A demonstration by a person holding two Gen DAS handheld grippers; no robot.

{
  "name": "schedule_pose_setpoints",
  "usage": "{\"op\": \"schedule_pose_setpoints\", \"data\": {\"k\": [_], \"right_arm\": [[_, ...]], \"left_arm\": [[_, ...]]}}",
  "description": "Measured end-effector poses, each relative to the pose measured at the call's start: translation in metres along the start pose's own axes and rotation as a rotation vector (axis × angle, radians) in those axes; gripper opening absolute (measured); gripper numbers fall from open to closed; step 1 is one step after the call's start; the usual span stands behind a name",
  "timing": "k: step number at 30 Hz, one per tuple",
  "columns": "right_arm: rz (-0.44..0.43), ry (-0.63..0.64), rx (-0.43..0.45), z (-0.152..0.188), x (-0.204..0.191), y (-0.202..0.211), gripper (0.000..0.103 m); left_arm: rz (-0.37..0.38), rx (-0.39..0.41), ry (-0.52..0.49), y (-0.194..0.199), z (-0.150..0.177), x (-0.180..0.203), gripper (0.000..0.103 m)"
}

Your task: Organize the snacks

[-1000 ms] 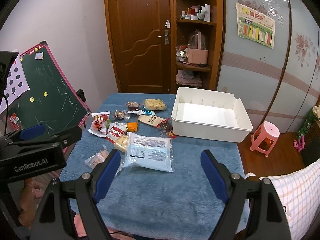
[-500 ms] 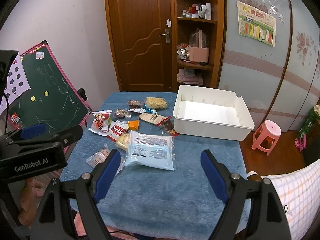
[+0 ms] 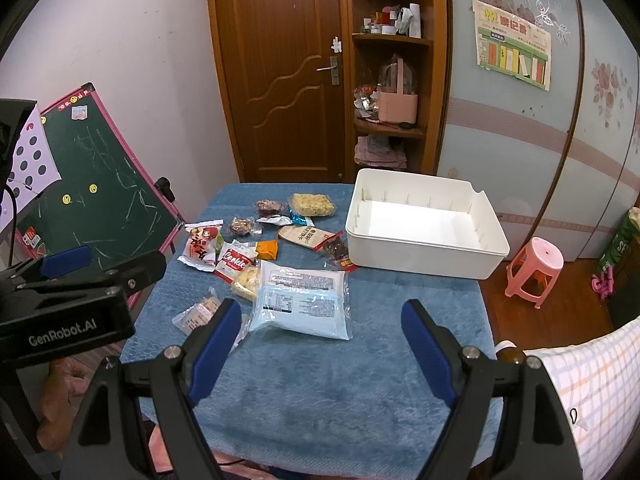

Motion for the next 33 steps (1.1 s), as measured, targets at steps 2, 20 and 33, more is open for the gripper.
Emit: {"op": "schedule_pose_setpoints", "data": {"k": [2, 20, 33], "right_arm": [[-0.001, -0.001, 0.001, 0.000, 0.000, 0.000, 0.083], [-0.024, 0.006, 0.000, -0.005, 0.004, -0.006, 0.083], [-0.043, 0.199, 0.016, -0.016, -0.010, -0.037, 0.083]], "left_arm": [[0.001, 0.000, 0.002, 0.000, 0.000, -0.001, 0.102], [-0.028, 0.005, 0.019, -0.006, -0.011, -0.013, 0.102], [-0.064, 0.023, -0.053, -0.020, -0.023, -0.027, 0.102]]}}
Point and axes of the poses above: each gripper's, at about its wrist camera, not at the fingertips, and y roughly against the way its jaws point, x to its right, z to its underside, the point moved 8 cm from there along -y, roughly the way its jaws point, and after that the axes turned 15 degrees about y, right-handed, at the moved point
